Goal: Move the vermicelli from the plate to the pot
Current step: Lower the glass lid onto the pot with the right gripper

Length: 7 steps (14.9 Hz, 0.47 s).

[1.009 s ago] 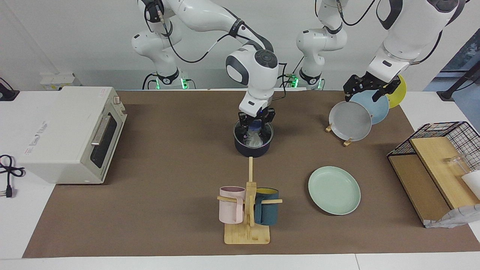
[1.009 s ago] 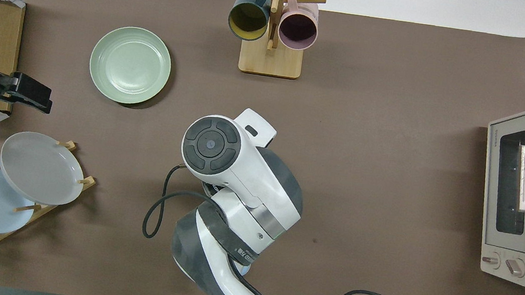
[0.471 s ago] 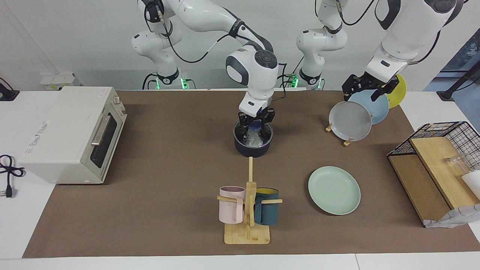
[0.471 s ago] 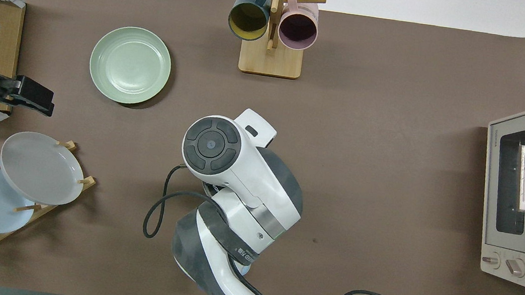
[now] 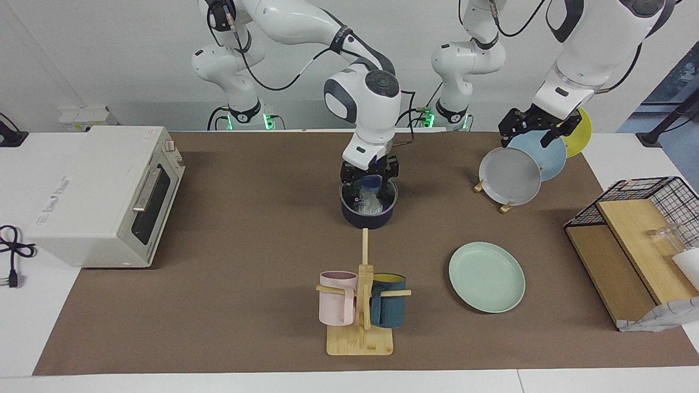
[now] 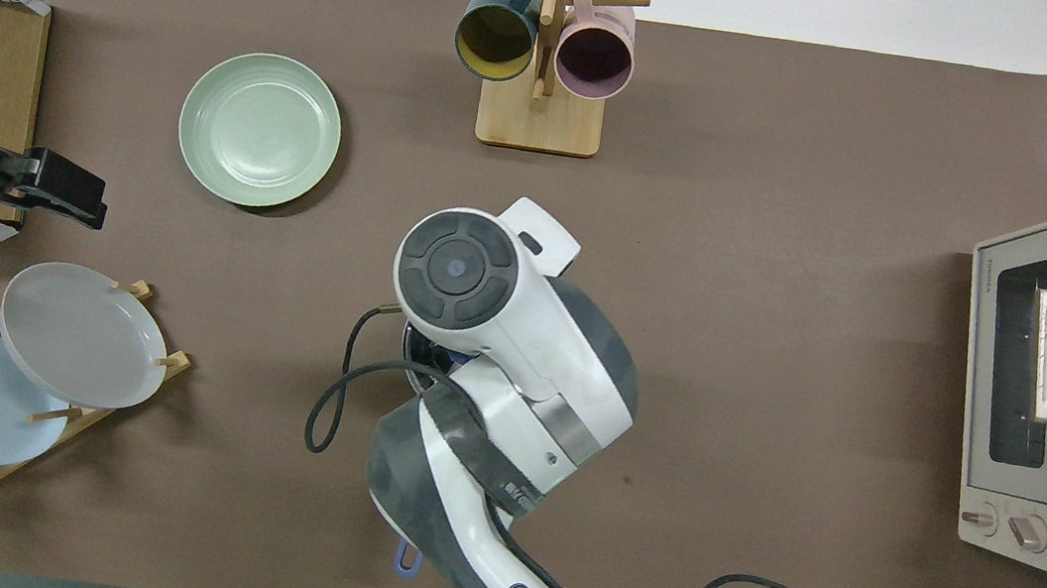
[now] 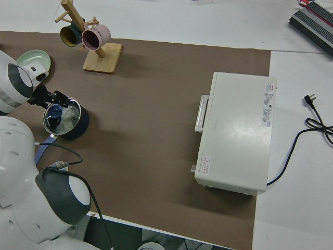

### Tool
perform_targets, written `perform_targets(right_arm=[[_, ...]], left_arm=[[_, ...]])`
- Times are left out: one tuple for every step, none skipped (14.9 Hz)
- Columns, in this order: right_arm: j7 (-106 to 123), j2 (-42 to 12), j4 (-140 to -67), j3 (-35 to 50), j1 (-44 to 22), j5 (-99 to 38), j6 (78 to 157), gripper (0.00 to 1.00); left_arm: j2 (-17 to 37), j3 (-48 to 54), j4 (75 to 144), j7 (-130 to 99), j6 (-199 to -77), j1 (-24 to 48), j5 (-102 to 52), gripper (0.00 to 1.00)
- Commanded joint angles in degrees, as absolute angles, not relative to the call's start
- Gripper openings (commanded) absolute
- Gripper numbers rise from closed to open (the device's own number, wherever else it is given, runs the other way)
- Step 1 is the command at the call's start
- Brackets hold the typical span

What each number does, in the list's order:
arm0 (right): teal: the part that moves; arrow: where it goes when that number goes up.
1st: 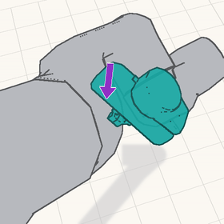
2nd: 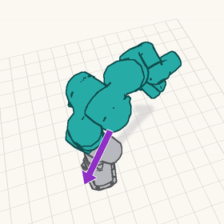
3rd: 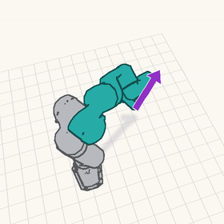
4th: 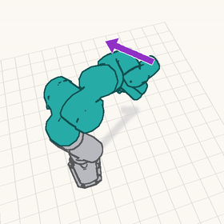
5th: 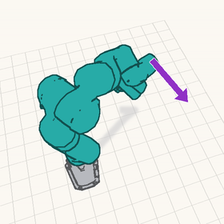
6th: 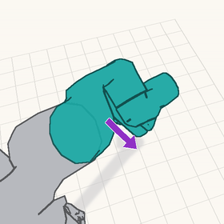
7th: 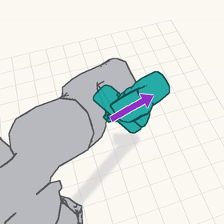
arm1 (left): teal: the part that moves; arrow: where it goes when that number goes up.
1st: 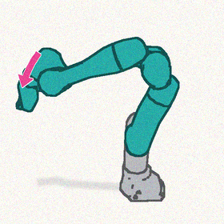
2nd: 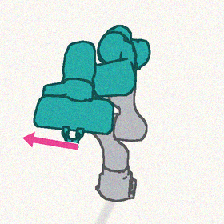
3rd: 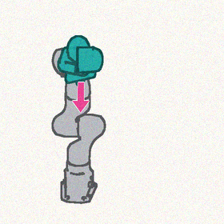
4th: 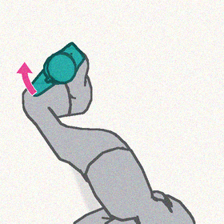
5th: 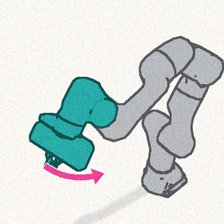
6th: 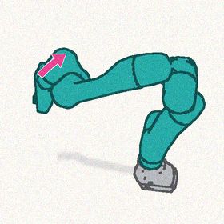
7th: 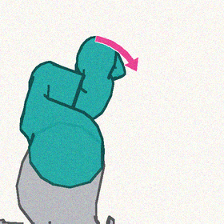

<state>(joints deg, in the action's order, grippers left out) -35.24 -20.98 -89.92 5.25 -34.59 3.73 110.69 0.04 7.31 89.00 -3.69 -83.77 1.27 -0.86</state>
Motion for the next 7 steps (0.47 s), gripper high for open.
perform_targets(right_arm=[[-32.5, -16.1, -90.6, 5.9, -28.5, 3.8, 106.5, 1.0], [-31.0, -14.4, -90.6, 5.9, -26.4, 3.7, 103.9, 1.0], [-29.7, -12.8, -90.6, 5.9, -23.8, 3.7, 101.5, 1.0], [-28.1, -11.1, -90.6, 5.9, -20.6, 3.6, 99.0, 1.0], [-25.5, -9.3, -90.6, 6.0, -17.4, 3.0, 96.8, 1.0], [-20.6, -7.3, -90.6, 6.1, -13.6, 2.8, 93.7, 1.0], [-17.5, -5.4, -90.6, 6.1, -11.5, 2.6, 92.0, 1.0]], left_arm=[[-2.3, 6.7, 91.0, -4.9, -84.2, 2.1, -0.1, 1.0], [-2.6, 6.7, 91.5, -5.3, -84.1, 2.0, -0.1, 1.0], [-2.9, 6.7, 91.6, -5.4, -84.2, 2.0, -0.1, 1.0], [-2.9, 6.7, 91.6, -5.4, -84.3, 2.0, -0.1, 1.0], [-2.9, 6.7, 91.6, -5.4, -84.5, 2.0, -0.1, 1.0], [-3.0, 6.7, 91.7, -5.4, -84.6, 2.0, -0.1, 1.0], [-3.0, 6.7, 91.7, -5.4, -84.4, 2.0, -0.1, 1.0]])
